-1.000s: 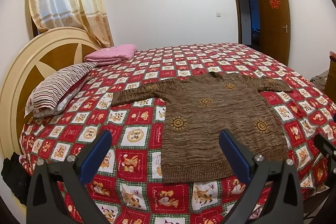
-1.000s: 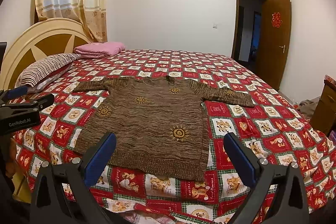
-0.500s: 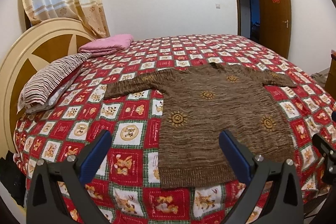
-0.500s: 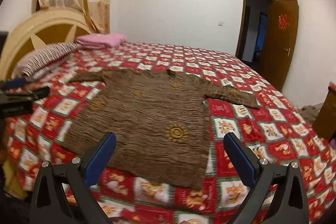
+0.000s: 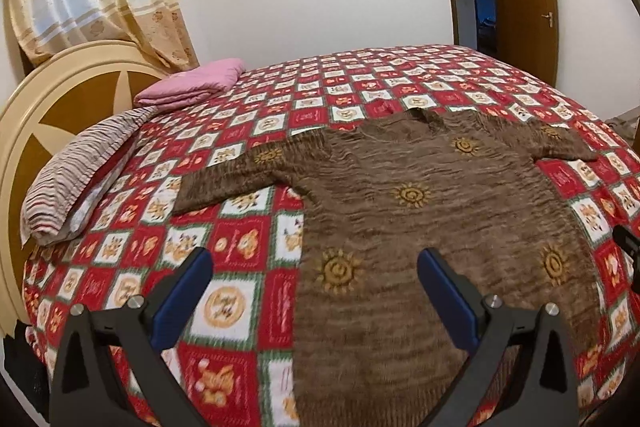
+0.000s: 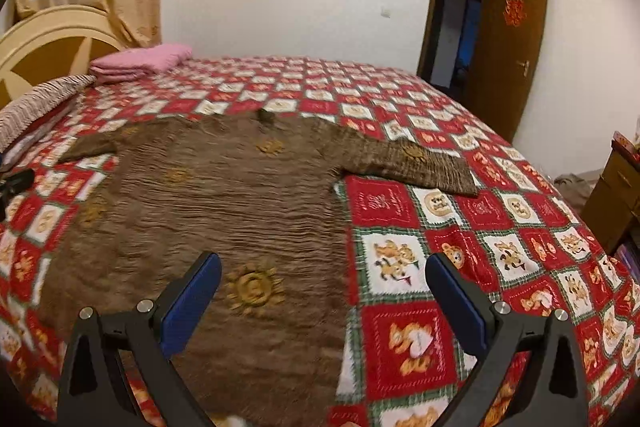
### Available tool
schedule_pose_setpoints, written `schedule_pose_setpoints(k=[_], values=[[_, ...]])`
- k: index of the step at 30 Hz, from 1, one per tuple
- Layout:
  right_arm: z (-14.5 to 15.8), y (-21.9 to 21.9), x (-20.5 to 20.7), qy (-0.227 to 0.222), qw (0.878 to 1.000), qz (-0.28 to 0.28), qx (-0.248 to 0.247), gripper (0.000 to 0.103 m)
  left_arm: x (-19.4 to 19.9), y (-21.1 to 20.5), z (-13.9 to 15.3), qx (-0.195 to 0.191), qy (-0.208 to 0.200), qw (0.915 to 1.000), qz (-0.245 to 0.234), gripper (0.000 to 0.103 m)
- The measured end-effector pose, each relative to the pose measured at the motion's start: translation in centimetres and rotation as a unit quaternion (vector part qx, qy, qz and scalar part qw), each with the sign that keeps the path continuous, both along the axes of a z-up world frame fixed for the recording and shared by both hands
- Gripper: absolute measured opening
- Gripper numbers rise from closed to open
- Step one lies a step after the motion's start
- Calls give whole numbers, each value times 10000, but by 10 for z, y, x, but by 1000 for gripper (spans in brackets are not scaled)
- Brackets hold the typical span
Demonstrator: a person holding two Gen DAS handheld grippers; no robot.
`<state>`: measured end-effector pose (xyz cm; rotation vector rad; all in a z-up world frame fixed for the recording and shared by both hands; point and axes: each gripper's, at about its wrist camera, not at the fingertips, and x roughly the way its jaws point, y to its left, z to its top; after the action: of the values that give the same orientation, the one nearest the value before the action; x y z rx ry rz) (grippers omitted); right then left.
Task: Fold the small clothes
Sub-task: 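Move the right tool down to the sleeve cuff nearest it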
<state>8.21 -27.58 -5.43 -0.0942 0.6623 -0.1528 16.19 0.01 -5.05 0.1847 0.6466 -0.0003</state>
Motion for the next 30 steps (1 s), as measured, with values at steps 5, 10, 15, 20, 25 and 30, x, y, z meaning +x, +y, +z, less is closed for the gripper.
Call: schedule_pose_setpoints(k=[5,10,15,20,25,30], values=[[-23,-26,36,344,9991,-208,-102,102,37,-9,-15,61,162,9998,88,103],[-44,-56,73,666,9967,-440,-135,102,72,-16,-32,203,328,9992,141,103],[-57,-91,106,832,9945,-627,-34,102,108,-22,-45,258,334,9989,200,103],[-62,-131,135,857,9929,-744,359,95,143,-21,-57,274,441,9981,338,103],[-60,-178,159,808,9876,-1007,888,81,171,-15,-67,422,442,9963,598,103],[-50,-220,180,608,9835,-1333,1062,76,192,-5,-79,403,640,9938,820,103]])
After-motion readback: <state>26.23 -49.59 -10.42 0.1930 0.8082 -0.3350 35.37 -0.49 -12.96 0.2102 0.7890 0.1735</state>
